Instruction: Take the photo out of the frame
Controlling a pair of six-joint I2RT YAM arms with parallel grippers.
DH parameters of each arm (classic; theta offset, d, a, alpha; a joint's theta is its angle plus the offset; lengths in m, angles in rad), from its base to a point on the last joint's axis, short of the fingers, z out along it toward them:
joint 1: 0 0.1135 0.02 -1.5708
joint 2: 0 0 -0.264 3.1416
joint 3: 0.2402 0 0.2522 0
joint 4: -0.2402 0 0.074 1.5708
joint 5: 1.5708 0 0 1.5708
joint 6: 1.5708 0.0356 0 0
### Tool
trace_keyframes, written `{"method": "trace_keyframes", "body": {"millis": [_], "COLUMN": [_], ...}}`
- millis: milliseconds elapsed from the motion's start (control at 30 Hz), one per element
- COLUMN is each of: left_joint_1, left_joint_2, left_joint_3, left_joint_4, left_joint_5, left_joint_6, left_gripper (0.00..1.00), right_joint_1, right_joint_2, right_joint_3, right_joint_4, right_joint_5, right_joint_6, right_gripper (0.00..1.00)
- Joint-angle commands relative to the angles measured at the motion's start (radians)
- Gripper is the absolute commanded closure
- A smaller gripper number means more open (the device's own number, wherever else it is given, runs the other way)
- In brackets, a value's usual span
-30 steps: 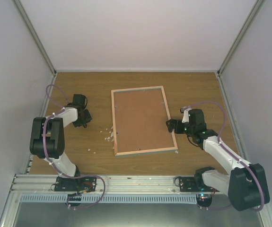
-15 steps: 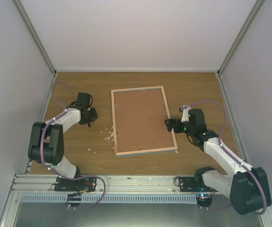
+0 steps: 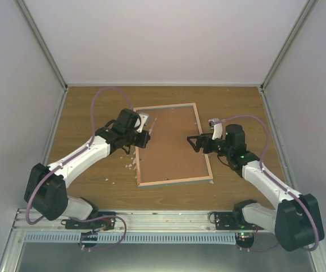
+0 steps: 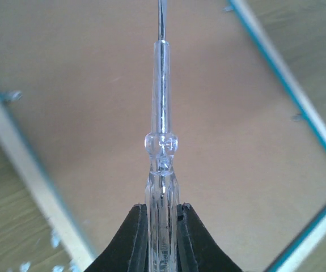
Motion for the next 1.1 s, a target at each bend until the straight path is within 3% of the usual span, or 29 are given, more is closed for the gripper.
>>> {"method": "trace_keyframes", "body": {"millis": [0, 333, 800, 1067], "left_joint_1": [-0.092, -0.244, -0.244, -0.186], "left_joint_2": [-0.009, 0.055, 0.065, 0.072], "left_joint_3": [0.086, 0.157, 0.189, 0.186], "left_joint_4": [-0.012, -0.016, -0.021, -0.008], "left_joint_5": [0.016, 0.018, 0.247, 0.39], "left_joint_6": [0.124, 0.218, 0.22, 0.167], "left_gripper": [1.0, 1.0, 1.0, 1.0], "right_joint_1": [0.027, 0.086, 0.087, 0.055], "right_joint_2": [0.037, 0.133, 0.212, 0.245], "right_joint_3": [0.031, 0.056, 0.013, -0.032], "right_joint_4": [0.15, 0.369, 0.604, 0.729], "right_joint_5": [-0.148, -0.265, -0.378, -0.465], "right_joint_6": [0.101, 0.228, 0.332, 0.376], "right_gripper": [0.06, 0.1, 0.24, 0.39]}}
